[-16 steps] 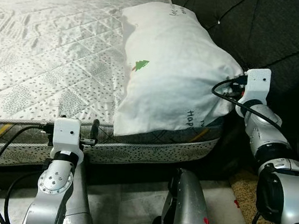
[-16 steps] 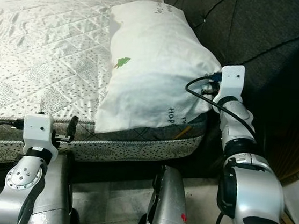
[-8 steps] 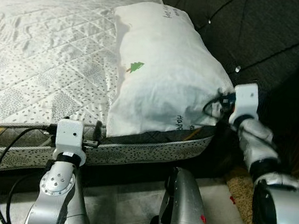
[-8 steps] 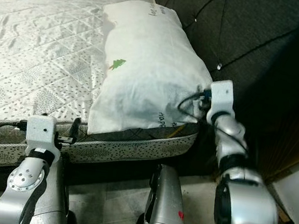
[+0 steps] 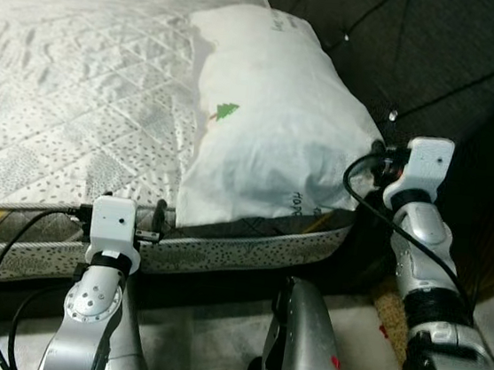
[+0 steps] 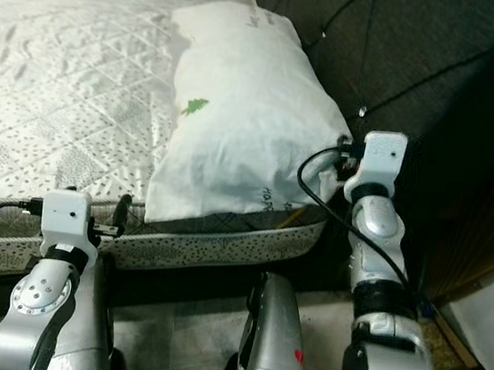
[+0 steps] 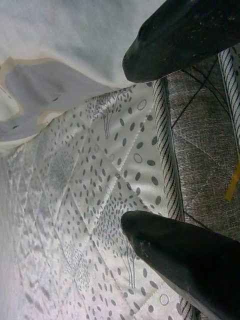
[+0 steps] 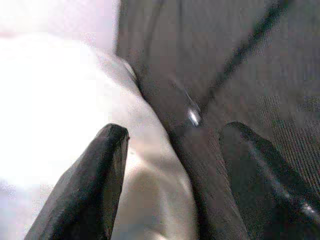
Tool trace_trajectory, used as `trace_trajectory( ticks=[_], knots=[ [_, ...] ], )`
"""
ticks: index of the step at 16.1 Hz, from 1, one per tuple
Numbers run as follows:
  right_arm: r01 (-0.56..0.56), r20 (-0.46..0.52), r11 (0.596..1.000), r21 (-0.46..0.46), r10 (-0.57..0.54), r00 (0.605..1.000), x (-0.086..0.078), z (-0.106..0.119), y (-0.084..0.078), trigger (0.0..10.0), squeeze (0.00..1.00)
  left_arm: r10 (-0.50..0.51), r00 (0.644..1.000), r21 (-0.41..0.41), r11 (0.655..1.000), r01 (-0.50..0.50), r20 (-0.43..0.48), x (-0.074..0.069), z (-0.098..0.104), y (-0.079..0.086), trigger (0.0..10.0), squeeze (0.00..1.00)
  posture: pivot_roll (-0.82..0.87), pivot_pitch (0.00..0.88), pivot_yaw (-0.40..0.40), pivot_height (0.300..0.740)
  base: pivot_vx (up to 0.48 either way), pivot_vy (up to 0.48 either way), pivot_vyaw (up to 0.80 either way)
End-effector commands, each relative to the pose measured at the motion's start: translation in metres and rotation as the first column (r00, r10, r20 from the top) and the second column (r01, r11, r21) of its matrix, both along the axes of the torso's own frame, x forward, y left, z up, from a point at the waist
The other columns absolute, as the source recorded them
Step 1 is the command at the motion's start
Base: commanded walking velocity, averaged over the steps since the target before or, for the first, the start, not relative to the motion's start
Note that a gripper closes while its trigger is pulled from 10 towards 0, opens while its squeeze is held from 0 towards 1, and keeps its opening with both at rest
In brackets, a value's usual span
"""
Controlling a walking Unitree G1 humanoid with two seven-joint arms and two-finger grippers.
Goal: Clean up the room
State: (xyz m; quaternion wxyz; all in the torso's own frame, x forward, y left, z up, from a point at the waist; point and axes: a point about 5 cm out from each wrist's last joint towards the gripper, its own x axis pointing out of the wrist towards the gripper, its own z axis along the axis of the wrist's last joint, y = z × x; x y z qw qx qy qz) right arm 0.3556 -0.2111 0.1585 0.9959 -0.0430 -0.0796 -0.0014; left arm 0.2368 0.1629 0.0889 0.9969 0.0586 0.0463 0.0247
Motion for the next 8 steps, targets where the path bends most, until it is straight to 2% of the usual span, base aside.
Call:
trace_trajectory(
  ticks=[1,2,4,5,6,8],
  knots=[
    [-0.033,0.047,0.999,0.029,0.032,0.998,0.002,0.015,0.005,10.0,1.00,-0.014,1.000,0.003,1.000,0.014,0.006,0.001,0.001,-0.001,10.0,0.00,0.04,0.000,-0.090,0.464,0.000,0.000,0.00],
    [-0.068,0.052,0.997,0.045,0.065,0.997,0.005,0.018,0.014,10.0,1.00,-0.016,1.000,0.003,1.000,0.016,0.005,0.002,0.001,-0.001,10.0,0.00,0.04,0.000,-0.088,0.464,0.000,0.000,0.00],
    [-0.183,-0.005,0.983,-0.003,0.183,0.983,0.014,0.016,0.049,10.0,1.00,-0.029,0.999,0.002,1.000,0.029,0.015,0.004,0.003,-0.005,10.0,0.00,0.05,0.000,-0.091,0.464,0.000,0.000,0.00],
    [-0.249,-0.102,0.968,0.018,0.250,0.963,0.015,0.003,0.071,10.0,1.00,-0.027,0.999,0.001,1.000,0.027,0.017,0.005,0.004,-0.006,10.0,0.00,0.06,0.000,-0.096,0.464,0.000,0.000,0.00],
    [-0.292,-0.220,0.953,0.075,0.302,0.928,0.014,-0.017,0.101,10.0,1.00,-0.019,1.000,0.000,1.000,0.019,0.015,0.004,0.004,-0.004,10.0,0.00,0.07,0.000,-0.100,0.464,0.000,0.000,0.00],
    [-0.325,-0.313,0.936,0.133,0.351,0.883,0.010,-0.034,0.122,10.0,1.00,-0.013,1.000,0.000,1.000,0.013,0.013,0.003,0.003,-0.003,10.0,0.00,0.07,0.000,-0.105,0.464,0.000,0.000,0.00]
  ],
)
